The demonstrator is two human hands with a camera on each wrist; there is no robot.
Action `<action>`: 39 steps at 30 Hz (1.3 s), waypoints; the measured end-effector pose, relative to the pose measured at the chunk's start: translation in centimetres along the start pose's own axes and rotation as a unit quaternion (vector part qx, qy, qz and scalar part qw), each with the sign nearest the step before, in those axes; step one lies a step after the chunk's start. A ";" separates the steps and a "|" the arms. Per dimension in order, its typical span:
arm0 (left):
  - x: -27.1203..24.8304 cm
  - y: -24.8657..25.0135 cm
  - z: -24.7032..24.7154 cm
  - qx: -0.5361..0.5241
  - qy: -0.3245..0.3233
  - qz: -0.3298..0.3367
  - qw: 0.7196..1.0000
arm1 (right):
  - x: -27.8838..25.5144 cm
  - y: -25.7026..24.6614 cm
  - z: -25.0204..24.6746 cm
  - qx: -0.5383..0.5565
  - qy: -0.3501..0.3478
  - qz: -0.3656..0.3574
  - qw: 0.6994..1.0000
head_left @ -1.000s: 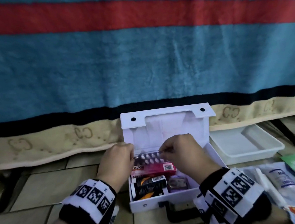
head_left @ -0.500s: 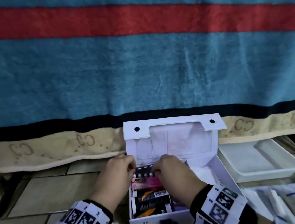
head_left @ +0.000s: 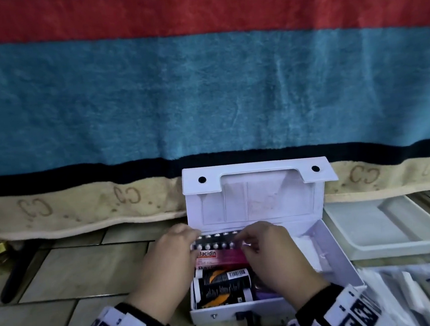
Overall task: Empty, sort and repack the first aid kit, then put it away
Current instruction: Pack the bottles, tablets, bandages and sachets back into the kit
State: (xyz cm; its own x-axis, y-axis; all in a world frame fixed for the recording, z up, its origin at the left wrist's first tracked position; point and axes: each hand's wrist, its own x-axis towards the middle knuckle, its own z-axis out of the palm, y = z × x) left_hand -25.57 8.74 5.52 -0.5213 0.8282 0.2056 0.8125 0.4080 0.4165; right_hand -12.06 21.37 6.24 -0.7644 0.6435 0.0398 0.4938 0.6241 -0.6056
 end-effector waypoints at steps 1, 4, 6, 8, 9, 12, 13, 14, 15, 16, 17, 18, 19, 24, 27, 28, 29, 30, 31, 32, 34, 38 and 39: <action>-0.2 0.0 0.0 0.002 0.008 0.006 1.000 | -0.3 0.2 -0.1 -0.003 0.005 -0.006 1.000; -1.0 0.4 -0.3 0.005 0.002 0.027 1.000 | -0.6 1.0 -0.3 -0.005 0.003 -0.022 1.000; -1.6 0.5 -0.5 0.019 -0.050 0.039 0.998 | -0.6 1.4 -0.4 -0.013 -0.017 -0.029 0.999; -1.8 0.2 -0.1 0.045 -0.083 0.054 0.994 | -0.6 1.8 -0.4 -0.028 -0.051 -0.041 0.997; -1.8 0.1 0.0 0.050 -0.089 0.062 0.993 | -0.5 2.0 -0.4 -0.030 -0.063 -0.048 0.996; -1.7 0.2 0.0 0.065 -0.096 0.057 0.992 | -0.5 2.4 -0.7 -0.012 -0.085 -0.056 0.995; -1.7 0.4 -0.1 0.074 -0.089 0.064 0.991 | -0.5 2.6 -0.8 -0.006 -0.090 -0.059 0.994; -1.9 0.7 -0.6 0.070 -0.087 0.056 0.992 | -0.5 2.7 -0.9 0.001 -0.099 -0.064 0.993; -2.0 1.1 -1.1 0.055 -0.086 0.038 0.994 | -0.5 2.8 -0.9 0.009 -0.107 -0.069 0.992; -2.0 1.3 -1.1 0.030 -0.089 0.023 0.995 | -0.5 2.8 -0.9 0.017 -0.107 -0.074 0.991; -2.3 1.2 -1.0 0.017 -0.071 0.032 0.997 | -0.4 3.0 -0.8 0.032 -0.100 -0.073 0.992; -2.5 1.2 -0.9 0.011 -0.071 0.042 0.997 | -0.3 3.2 -0.7 0.059 -0.085 -0.061 0.993; -2.7 1.3 -0.8 0.025 -0.081 0.044 0.995 | -0.2 3.4 -0.6 0.093 -0.067 -0.037 0.993; -2.8 1.5 -0.2 0.073 -0.136 0.041 0.987 | -0.6 3.0 -0.5 0.105 -0.073 -0.016 0.992; -2.8 1.6 -0.3 0.063 -0.124 0.038 0.989 | -0.5 3.3 -0.4 0.108 -0.047 -0.003 0.993; -2.9 1.8 -0.4 0.064 -0.128 0.034 0.989 | -0.3 3.4 -0.4 0.108 -0.032 0.010 0.994; -2.9 2.0 -0.5 0.064 -0.133 0.028 0.989 | -0.2 3.5 -0.3 0.108 -0.018 0.022 0.994; -2.8 2.0 -0.5 0.070 -0.142 0.027 0.987 | -0.2 3.5 -0.3 0.109 -0.010 0.030 0.994; -2.7 2.0 -0.5 0.072 -0.146 0.030 0.986 | -0.1 3.5 -0.3 0.108 -0.008 0.033 0.994; -2.6 1.9 -0.4 0.071 -0.145 0.034 0.986 | -0.1 3.5 -0.3 0.106 -0.013 0.033 0.994; -2.7 1.9 -0.4 0.062 -0.138 0.037 0.988 | -0.2 3.3 -0.4 0.098 -0.034 0.024 0.994; -2.7 1.8 0.1 0.066 -0.139 0.032 0.988 | -0.2 3.0 -0.3 0.043 -0.080 -0.001 0.996; -2.6 1.8 0.2 0.067 -0.139 0.032 0.987 | -0.2 2.9 -0.3 0.037 -0.083 -0.002 0.996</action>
State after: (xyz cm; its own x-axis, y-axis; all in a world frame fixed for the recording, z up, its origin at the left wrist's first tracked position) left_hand -22.70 7.35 5.57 -0.3915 0.9196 -0.0320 0.8782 0.3838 0.2853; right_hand -10.38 23.18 4.69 -0.8269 0.5558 -0.0854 0.4635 0.5877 -0.6632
